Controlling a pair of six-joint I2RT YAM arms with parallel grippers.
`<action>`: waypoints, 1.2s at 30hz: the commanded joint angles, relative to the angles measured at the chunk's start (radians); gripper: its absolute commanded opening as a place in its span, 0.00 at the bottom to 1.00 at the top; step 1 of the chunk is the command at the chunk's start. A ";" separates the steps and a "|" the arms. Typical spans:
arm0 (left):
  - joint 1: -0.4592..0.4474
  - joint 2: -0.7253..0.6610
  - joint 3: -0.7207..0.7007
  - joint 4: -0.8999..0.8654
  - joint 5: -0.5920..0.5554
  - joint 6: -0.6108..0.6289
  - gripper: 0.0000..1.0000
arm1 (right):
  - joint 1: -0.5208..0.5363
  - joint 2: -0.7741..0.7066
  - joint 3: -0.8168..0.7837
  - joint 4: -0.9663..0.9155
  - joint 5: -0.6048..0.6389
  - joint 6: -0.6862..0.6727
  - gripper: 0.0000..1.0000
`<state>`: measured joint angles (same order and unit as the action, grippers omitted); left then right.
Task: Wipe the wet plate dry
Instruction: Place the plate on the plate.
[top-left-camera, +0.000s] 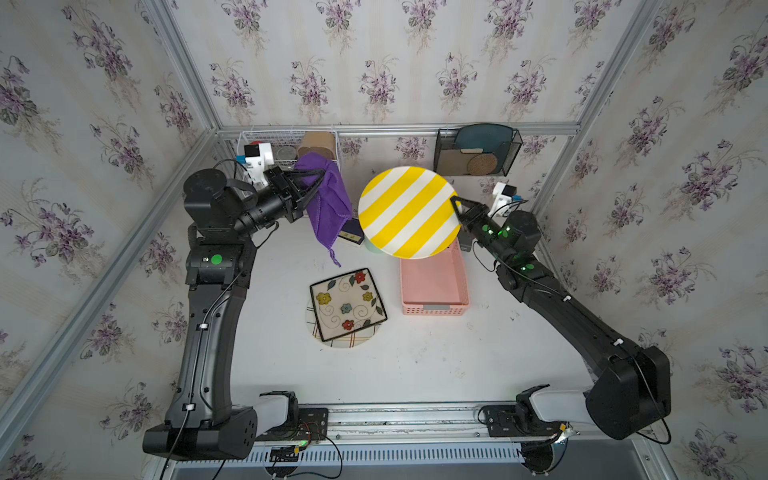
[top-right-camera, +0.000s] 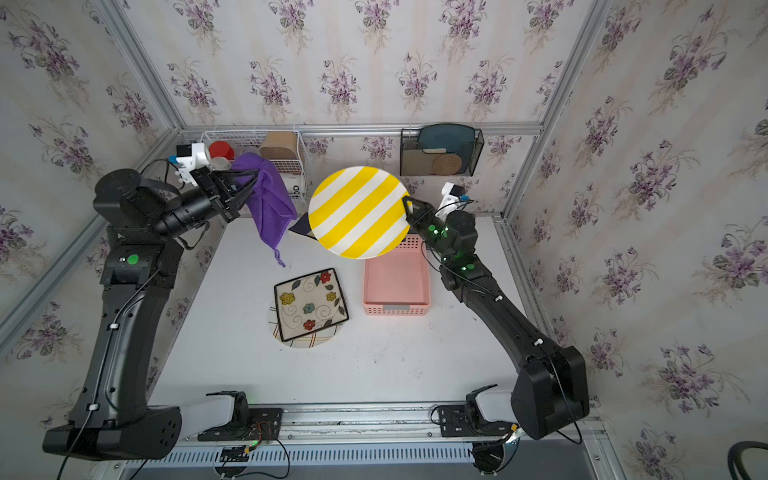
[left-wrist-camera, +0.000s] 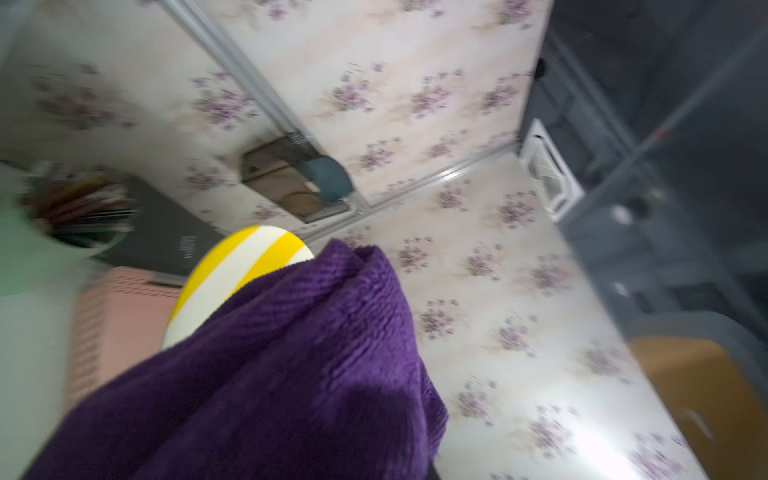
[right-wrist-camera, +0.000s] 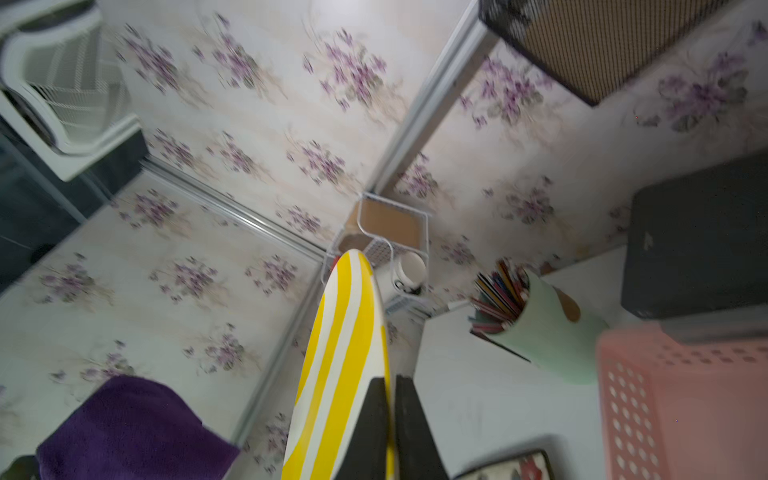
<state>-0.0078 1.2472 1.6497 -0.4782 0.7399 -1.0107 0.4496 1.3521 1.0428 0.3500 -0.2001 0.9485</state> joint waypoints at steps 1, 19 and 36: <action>0.001 -0.020 -0.056 -0.430 -0.277 0.333 0.00 | 0.100 0.036 -0.030 -0.041 0.032 -0.110 0.00; 0.003 -0.113 -0.171 -0.521 -0.611 0.454 0.00 | 0.328 0.609 0.108 0.271 0.041 -0.035 0.00; 0.004 -0.111 -0.281 -0.434 -0.539 0.346 0.00 | 0.332 0.675 0.029 0.161 0.140 -0.147 0.25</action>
<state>-0.0059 1.1351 1.3792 -0.9657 0.1719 -0.6315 0.7826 2.0434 1.0817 0.5354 -0.1097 0.8436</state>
